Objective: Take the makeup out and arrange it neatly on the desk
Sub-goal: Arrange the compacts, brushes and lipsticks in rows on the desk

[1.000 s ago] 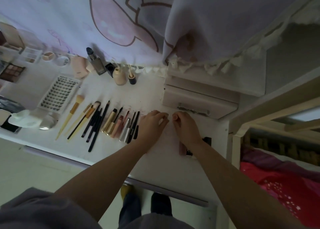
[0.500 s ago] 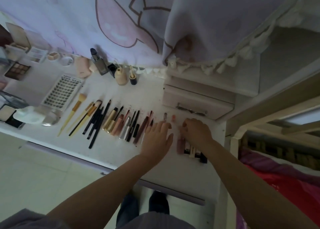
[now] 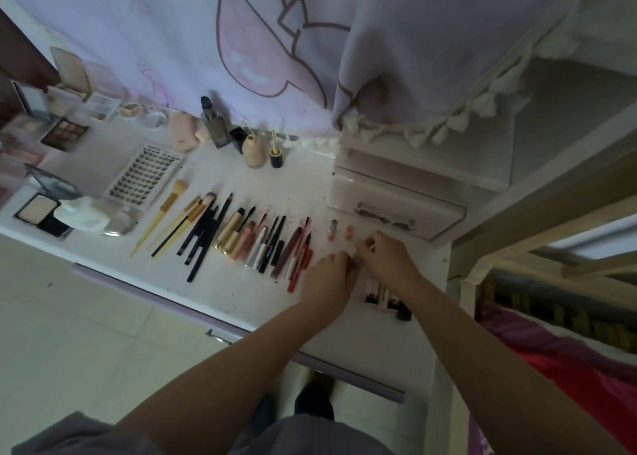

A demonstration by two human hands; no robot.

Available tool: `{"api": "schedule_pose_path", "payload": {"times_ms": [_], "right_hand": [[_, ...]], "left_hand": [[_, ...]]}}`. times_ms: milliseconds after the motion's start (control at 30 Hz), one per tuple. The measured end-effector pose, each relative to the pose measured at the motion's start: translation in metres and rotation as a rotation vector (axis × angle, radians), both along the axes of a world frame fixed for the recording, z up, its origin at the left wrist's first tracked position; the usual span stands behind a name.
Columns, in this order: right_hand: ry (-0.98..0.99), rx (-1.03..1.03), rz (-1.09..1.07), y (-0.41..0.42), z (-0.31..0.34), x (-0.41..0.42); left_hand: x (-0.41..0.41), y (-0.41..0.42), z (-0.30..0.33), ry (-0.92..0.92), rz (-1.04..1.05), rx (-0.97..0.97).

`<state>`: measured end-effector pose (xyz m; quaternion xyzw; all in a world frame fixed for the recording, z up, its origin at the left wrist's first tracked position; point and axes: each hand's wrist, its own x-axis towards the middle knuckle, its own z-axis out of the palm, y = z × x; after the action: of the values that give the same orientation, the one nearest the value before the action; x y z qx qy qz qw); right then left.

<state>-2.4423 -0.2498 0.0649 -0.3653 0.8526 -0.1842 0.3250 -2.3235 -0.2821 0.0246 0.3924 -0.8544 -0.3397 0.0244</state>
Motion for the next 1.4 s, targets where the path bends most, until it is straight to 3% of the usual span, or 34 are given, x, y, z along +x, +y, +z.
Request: {"api": "schedule_pose_path", "payload": {"times_ms": [200, 400, 600, 900, 1133, 1300, 1400], "right_hand": [[-0.07, 0.094, 0.141, 0.012, 0.032, 0.013], [-0.293, -0.248, 0.057, 0.017, 0.066, 0.039], [-0.328, -0.478, 0.101, 0.02, 0.094, 0.056], [-0.348, -0.242, 0.185, 0.014, 0.134, 0.053], [-0.529, -0.292, 0.149, 0.018, 0.138, 0.056], [-0.44, -0.267, 0.156, 0.019, 0.137, 0.056], [-0.543, -0.3, 0.146, 0.02, 0.137, 0.054]], "left_hand": [[0.027, -0.011, 0.048, 0.053, -0.213, 0.128], [0.053, -0.032, 0.096, 0.13, -0.271, 0.203], [0.07, -0.045, 0.131, 0.259, -0.275, 0.233], [0.094, -0.059, 0.153, 0.242, -0.359, -0.111], [0.1, -0.065, 0.16, 0.249, -0.331, -0.123], [0.096, -0.064, 0.16, 0.213, -0.376, -0.14], [0.095, -0.066, 0.159, 0.212, -0.357, -0.119]]}}
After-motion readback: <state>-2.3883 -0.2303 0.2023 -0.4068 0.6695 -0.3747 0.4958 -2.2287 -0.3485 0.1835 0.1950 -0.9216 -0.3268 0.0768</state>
